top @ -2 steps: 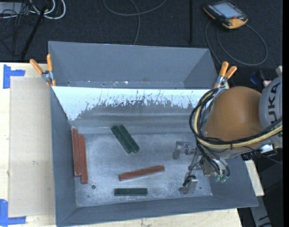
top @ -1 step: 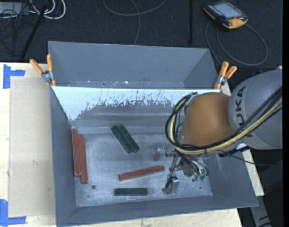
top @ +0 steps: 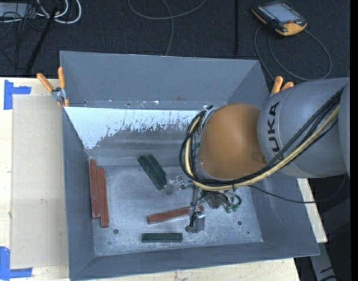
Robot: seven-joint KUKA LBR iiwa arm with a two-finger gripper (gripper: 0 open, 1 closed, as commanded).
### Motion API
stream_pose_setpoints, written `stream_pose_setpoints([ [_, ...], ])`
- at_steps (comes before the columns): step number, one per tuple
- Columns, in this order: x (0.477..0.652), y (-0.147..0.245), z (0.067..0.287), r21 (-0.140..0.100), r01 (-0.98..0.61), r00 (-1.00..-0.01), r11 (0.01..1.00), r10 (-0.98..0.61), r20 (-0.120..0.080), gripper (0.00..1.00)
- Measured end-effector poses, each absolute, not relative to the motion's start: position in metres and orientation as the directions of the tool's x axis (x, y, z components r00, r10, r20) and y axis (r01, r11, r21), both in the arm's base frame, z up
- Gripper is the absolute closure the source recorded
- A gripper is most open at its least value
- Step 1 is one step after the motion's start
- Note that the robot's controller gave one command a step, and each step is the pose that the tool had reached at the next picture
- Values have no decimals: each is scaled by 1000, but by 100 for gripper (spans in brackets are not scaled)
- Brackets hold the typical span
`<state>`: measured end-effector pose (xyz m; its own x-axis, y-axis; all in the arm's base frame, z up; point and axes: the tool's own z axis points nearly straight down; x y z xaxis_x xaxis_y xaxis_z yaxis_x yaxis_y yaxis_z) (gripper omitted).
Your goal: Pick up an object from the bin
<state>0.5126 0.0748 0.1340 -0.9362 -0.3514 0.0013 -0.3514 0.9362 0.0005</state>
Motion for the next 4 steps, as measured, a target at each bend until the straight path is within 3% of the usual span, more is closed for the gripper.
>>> stream_pose_setpoints([
  [1, 515, 77, 115, 1, -130, -992, 992, -130, 2, 0],
  [2, 508, 90, 77, 1, -434, -901, 901, -434, 2, 0],
  [3, 506, 90, 72, -1, -191, -982, 982, -191, 7, 100],
  [4, 506, 90, 72, -1, -191, -982, 982, -191, 7, 100],
])
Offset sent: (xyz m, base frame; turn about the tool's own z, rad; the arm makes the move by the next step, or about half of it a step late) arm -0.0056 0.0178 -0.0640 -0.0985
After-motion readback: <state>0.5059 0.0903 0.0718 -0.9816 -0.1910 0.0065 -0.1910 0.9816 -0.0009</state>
